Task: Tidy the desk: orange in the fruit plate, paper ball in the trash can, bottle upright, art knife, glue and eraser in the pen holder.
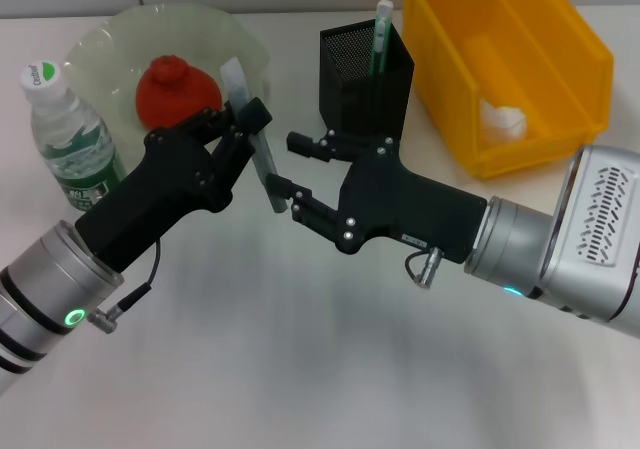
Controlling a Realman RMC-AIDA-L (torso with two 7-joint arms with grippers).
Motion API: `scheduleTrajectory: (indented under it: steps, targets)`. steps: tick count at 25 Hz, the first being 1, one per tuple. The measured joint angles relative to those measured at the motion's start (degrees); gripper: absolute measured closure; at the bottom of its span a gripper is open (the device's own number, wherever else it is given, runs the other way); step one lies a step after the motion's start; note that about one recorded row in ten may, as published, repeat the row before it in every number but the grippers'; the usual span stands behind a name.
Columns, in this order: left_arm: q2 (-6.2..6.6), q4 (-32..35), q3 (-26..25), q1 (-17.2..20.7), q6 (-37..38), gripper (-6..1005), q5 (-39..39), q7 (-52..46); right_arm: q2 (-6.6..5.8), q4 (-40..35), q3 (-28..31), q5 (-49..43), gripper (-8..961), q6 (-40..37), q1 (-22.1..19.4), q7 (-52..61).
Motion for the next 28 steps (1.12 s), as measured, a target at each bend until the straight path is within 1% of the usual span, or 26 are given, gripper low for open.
scheduleTrajectory:
  steps: [4, 8, 13, 16, 17, 18, 19, 22, 23, 24, 26, 27, 28]
  targets:
    - [0.00, 0.35, 0.00, -0.34, 0.01, 847, 0.00, 0.81, 0.00, 0.87, -0.05, 2.25, 629, 0.02, -1.07, 0.25]
    - [-0.06, 0.48, -0.24, -1.71, -0.32, 847, 0.01, 2.50, -0.01, 2.64, -0.08, 2.59, 548, 0.07, -1.72, 1.02]
    - [-0.09, -0.91, -2.57, -5.17, -3.84, 847, 0.05, 3.83, 0.00, 3.67, -0.43, 2.63, 343, 1.39, -2.24, 2.11]
    - [-0.09, -2.41, -4.77, -7.93, -7.14, 846, 0.12, 5.61, 0.00, 3.72, -0.45, 2.65, 269, 2.63, -2.50, 3.39]
    - [-0.09, -2.87, -5.26, -8.70, -7.83, 846, 0.19, 6.60, -0.01, 3.76, -0.46, 2.66, 269, 3.08, -2.56, 3.80]
    - [-0.09, -3.84, -6.19, -10.43, -9.10, 846, 0.33, 8.42, -0.01, 3.82, -0.45, 2.67, 269, 3.96, -2.64, 4.42]
    - [-0.09, -3.84, -6.19, -10.43, -9.10, 846, 0.33, 8.42, 0.00, 3.83, -0.39, 2.68, 269, 4.45, -2.69, 4.65]
    - [-0.09, -5.52, -7.52, -13.18, -11.24, 846, 0.33, 11.67, -0.01, 3.77, -0.18, 2.68, 270, 5.34, -2.73, 5.00]
    - [-0.10, -6.64, -9.34, -14.88, -13.15, 846, 0.36, 13.71, 0.00, 3.73, -0.12, 2.68, 270, 5.62, -2.74, 5.14]
    - [-0.10, -6.64, -9.34, -14.88, -13.15, 846, 0.36, 13.71, -0.01, 3.73, -0.09, 2.68, 270, 5.79, -2.75, 5.24]
    - [-0.09, -7.31, -10.94, -16.28, -14.90, 846, 0.44, 14.96, 0.00, 3.65, -0.08, 2.68, 270, 6.35, -2.71, 5.35]
    - [-0.09, -7.89, -12.19, -17.76, -16.95, 846, 0.49, 16.15, 0.00, 3.55, -0.08, 2.68, 270, 6.76, -2.67, 5.35]
    - [-0.09, -8.07, -12.52, -18.10, -17.40, 846, 0.49, 16.41, 0.00, 3.43, -0.13, 2.68, 270, 7.18, -2.61, 5.35]
